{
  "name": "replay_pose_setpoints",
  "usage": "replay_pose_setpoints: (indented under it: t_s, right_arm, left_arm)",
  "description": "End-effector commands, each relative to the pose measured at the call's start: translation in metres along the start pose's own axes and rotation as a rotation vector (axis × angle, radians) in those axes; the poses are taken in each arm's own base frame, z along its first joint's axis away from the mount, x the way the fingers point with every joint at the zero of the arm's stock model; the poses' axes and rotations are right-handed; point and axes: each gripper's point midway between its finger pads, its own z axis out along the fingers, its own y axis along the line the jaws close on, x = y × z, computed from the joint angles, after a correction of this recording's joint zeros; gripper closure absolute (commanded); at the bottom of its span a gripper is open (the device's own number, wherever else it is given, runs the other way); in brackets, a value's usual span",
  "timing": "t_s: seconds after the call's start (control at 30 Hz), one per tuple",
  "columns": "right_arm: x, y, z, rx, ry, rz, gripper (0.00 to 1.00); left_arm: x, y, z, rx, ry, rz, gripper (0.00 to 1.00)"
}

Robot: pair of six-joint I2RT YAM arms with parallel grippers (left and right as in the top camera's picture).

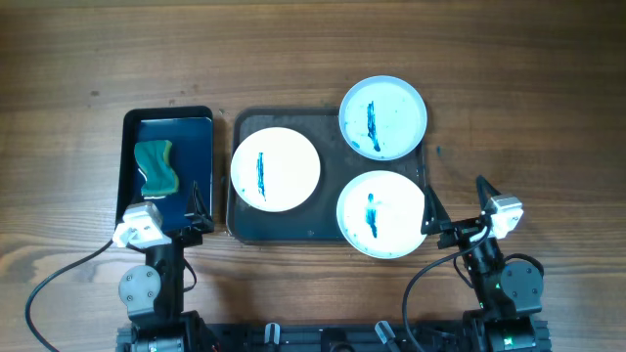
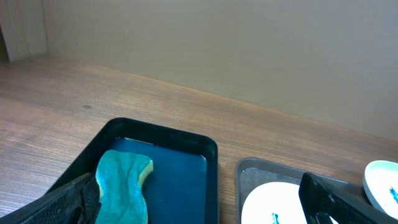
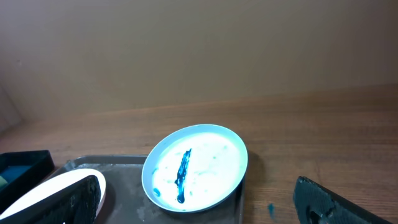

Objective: Clean dirty plates on tray and stack at the side

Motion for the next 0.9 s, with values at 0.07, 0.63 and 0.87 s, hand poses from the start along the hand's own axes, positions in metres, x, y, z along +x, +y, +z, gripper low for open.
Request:
replay_pose_setpoints:
  t_s: [0.07,0.63,0.87]
  right_arm:
    - [0.003,0.006,0.0,-0.032,0.012,0.049,0.0]
    - [-0.068,0.057,0.036,-0.227,0.276,0.041,0.0]
    - [-0.082,0.058,0.096,-0.184,0.623,0.141,0.0]
  left_arm:
    - [-0.001,-0.005,0.0,0.031,-0.009,0.02,0.0]
    - [-0.074,-0.036,0.004,0.08,0.14,-0.028,0.0]
    - [-0.09,-0.061,0.049,0.136,0.503,-0.101,0.0]
